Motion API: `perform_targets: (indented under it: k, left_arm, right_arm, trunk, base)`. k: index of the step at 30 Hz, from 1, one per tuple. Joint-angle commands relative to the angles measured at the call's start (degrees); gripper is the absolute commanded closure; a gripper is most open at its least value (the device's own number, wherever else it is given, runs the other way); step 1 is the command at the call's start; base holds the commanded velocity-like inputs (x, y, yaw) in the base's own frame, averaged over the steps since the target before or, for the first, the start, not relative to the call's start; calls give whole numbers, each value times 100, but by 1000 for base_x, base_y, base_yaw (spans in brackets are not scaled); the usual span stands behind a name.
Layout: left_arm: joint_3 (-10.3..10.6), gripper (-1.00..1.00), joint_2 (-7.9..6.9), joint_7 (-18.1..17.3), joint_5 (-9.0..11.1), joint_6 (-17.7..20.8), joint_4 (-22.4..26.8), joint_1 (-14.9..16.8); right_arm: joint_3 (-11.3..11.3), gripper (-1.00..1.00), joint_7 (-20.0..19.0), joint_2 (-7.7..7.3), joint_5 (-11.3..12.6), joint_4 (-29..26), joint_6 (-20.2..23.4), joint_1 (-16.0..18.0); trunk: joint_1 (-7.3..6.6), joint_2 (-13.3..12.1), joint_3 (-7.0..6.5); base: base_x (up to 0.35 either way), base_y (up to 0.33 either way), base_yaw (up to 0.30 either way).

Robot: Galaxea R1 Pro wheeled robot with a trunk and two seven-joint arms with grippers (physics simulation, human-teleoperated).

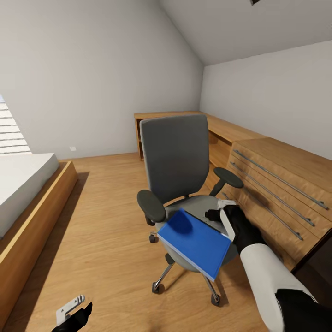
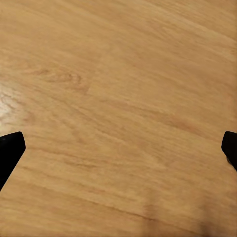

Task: In the bedroom, organize the workspace by keeping the computer under the desk, ensuring the monitor is on the desk, placing the keyboard on the desk next to the monitor, placing the mouse on the desk next to the keyboard, moving the folder from the swivel chair onto the desk next to the mouse, stacking the notebook on top of the folder with the pen on top of the notebook, and positioning the swivel chair next to the desk.

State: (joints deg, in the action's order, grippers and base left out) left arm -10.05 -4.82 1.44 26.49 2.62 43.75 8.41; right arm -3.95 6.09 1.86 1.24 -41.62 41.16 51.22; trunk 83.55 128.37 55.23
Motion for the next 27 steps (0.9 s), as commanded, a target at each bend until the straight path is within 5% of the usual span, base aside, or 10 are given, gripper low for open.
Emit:
perform_targets:
  k: [1,12,20,27]
  left_arm:
    - [3,-100,-1,17,58,28,11,-1]
    - [3,-100,1,11,57,28,11,3]
    - [16,-100,9,6,58,28,7,3]
    - [26,-100,30,5,52,28,0,3]
  right_arm:
    - [-16,-100,22,3,17,-64,-30,2]
    - [-34,-100,24,18,21,-1251,-616,-15]
    - [-35,-100,24,154,70,-1413,-657,-76]
    - [-101,-100,40,165,387,-1490,-687,-229]
  trunk:
    - [-1,2,6]
    - [-1,2,6]
    - [-1,2,6]
    - [-1,2,3]
  base:
    - [0,0,0]
    - [0,1,0]
    - [0,145,0]
    - [0,265,-47]
